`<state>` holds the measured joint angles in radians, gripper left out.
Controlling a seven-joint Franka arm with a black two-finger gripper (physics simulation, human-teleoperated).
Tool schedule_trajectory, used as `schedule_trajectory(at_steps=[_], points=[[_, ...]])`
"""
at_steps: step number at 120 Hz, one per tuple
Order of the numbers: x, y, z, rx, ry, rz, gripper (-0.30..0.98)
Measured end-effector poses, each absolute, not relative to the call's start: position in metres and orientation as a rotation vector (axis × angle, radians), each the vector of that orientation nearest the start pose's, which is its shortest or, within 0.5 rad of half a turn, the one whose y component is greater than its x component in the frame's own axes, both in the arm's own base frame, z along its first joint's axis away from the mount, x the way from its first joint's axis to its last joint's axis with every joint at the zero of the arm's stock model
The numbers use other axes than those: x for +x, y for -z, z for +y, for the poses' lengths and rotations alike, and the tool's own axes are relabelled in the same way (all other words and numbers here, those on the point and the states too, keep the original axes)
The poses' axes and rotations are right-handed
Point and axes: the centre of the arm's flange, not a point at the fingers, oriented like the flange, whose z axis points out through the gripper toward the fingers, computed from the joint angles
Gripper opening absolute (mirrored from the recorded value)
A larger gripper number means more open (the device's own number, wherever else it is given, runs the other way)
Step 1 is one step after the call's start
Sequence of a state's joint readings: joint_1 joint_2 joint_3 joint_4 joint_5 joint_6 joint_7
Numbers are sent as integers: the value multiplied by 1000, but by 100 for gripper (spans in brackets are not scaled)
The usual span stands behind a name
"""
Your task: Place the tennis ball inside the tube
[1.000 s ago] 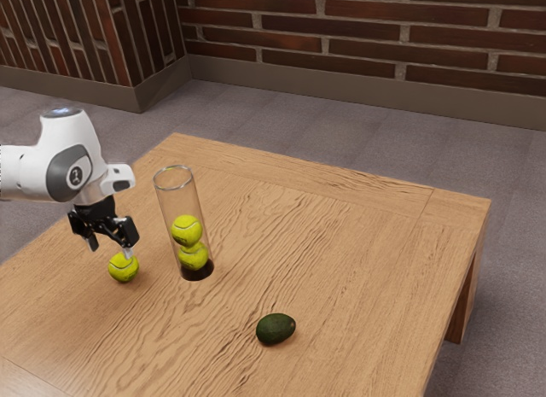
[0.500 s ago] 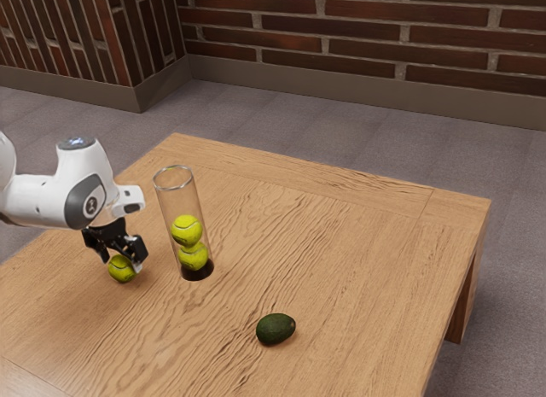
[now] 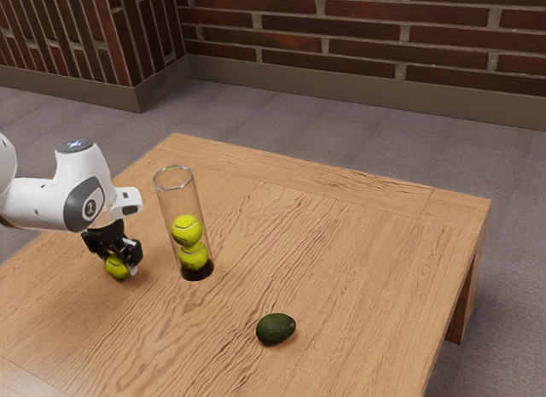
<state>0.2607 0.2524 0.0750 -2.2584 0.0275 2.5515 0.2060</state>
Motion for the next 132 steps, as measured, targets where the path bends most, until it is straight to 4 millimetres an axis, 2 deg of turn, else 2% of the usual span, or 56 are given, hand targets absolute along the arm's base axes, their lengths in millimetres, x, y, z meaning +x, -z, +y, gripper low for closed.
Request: schedule_trajectory(at_steps=[10, 20, 36, 41, 47, 51, 59, 72, 92, 132], points=[[514, -267, 179, -3092, 57, -167, 34], [513, -305, 177, -3084, 110, -176, 27], [503, -403, 166, -3065, 247, -217, 19], [509, -440, 160, -3055, 290, -224, 18], [519, -478, 143, -3049, 324, -204, 20], [525, -496, 130, -3050, 332, -185, 22], [534, -518, 113, -3057, 317, -169, 25], [543, -532, 91, -3054, 262, -142, 28], [565, -528, 71, -3018, 188, -93, 31], [579, -531, 33, -2994, 168, -42, 33]])
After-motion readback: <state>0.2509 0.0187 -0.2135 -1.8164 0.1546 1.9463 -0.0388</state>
